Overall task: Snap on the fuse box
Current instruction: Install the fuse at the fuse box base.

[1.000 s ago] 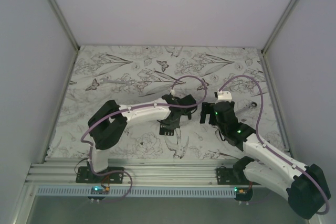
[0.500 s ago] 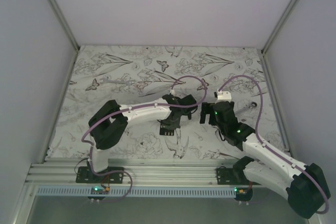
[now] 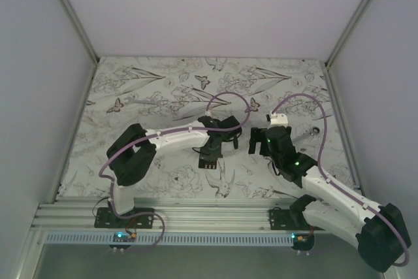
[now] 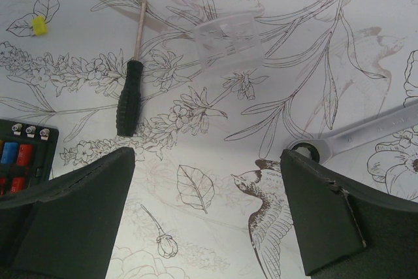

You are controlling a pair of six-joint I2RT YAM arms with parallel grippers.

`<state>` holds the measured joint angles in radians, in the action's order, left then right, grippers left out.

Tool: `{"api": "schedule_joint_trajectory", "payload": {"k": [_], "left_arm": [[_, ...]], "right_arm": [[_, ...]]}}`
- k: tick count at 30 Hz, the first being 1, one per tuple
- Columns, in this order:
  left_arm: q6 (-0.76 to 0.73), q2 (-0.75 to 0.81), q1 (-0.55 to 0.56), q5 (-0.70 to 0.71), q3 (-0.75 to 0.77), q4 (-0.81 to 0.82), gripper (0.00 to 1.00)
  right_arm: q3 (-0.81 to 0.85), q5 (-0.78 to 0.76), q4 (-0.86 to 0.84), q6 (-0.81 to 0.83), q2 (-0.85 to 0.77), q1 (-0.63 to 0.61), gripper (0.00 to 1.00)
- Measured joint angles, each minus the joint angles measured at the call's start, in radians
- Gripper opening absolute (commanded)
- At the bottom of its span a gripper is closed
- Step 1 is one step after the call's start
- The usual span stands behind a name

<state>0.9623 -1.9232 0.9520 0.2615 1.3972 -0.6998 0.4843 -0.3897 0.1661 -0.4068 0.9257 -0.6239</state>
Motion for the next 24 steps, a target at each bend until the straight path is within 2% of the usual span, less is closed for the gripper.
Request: {"api": "schedule_joint_trajectory", "payload": {"k": [24], "left_arm": [[-0.088, -0.074, -0.013, -0.051, 0.108, -0.084, 0.0]], "right_arm": [[0.0, 0.006, -0.001, 0.0, 0.006, 0.0, 1.0]]}}
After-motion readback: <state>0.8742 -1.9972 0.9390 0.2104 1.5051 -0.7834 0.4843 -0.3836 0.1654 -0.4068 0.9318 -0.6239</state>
